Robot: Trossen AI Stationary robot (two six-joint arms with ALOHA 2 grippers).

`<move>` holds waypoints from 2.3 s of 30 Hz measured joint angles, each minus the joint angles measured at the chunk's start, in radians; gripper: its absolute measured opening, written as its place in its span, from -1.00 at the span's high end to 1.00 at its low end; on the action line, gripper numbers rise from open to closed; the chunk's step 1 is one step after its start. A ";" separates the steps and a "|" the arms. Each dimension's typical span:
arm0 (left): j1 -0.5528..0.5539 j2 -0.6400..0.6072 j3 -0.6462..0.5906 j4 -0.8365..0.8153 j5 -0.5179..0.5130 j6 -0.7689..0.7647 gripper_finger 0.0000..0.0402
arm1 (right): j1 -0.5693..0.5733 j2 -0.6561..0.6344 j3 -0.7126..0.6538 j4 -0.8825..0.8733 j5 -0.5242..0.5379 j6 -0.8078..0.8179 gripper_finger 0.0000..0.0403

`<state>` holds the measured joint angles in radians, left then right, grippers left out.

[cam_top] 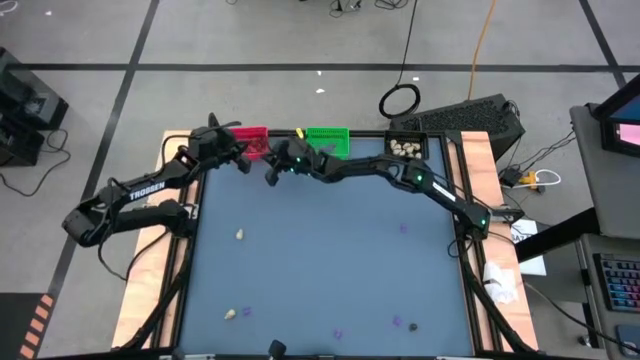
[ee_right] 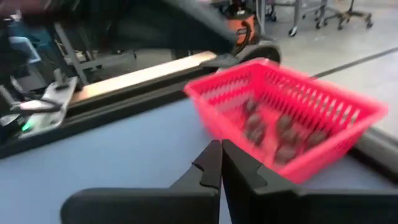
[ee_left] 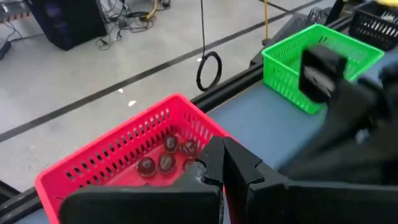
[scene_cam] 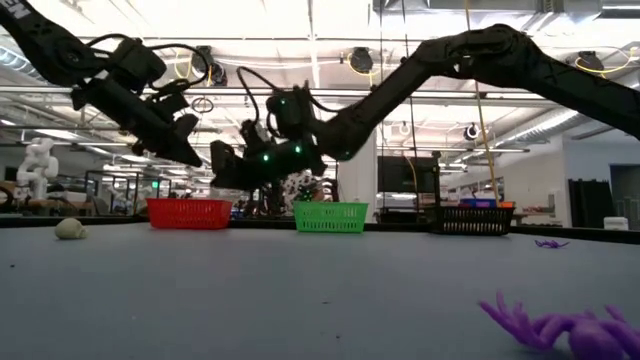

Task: Sort Halloween decoration
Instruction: Put the white skull toy into the black bin

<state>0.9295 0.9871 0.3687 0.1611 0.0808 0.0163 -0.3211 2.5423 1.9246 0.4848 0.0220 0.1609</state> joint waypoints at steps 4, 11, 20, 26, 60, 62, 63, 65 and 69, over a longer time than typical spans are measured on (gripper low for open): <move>0.000 0.002 0.000 0.005 0.017 0.027 1.00 | 0.021 -0.019 -0.091 0.042 -0.001 0.030 1.00; -0.003 0.000 0.000 0.004 0.116 0.046 1.00 | 0.060 -0.213 -0.329 0.057 0.040 -0.050 1.00; -0.112 0.000 0.000 -0.070 0.184 0.045 1.00 | 0.068 -0.603 -0.873 0.210 0.139 -0.076 1.00; -0.271 0.000 0.051 -0.248 0.121 -0.033 1.00 | 0.074 -0.824 -1.089 0.206 0.139 -0.095 1.00; -0.965 0.298 0.373 -1.148 0.037 -1.281 0.32 | -0.046 -1.150 -1.322 -0.057 0.131 -0.112 1.00; -0.951 0.317 0.373 -1.149 0.018 -1.260 0.23 | -0.046 -1.150 -1.322 -0.057 0.130 -0.113 1.00; -0.944 0.324 0.373 -1.149 0.012 -1.249 0.19 | -0.046 -1.150 -1.322 -0.056 0.131 -0.113 1.00; -0.927 0.335 0.372 -1.151 0.003 -1.232 0.15 | -0.046 -1.150 -1.322 -0.056 0.130 -0.111 1.00; -0.908 0.336 0.351 -1.148 0.026 -1.185 0.14 | -0.046 -1.150 -1.322 -0.056 0.130 -0.110 1.00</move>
<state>0.0212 1.3228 0.7197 -0.9870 0.1066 -1.1683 -0.3672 1.3926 0.6029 0.4286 0.1524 0.0509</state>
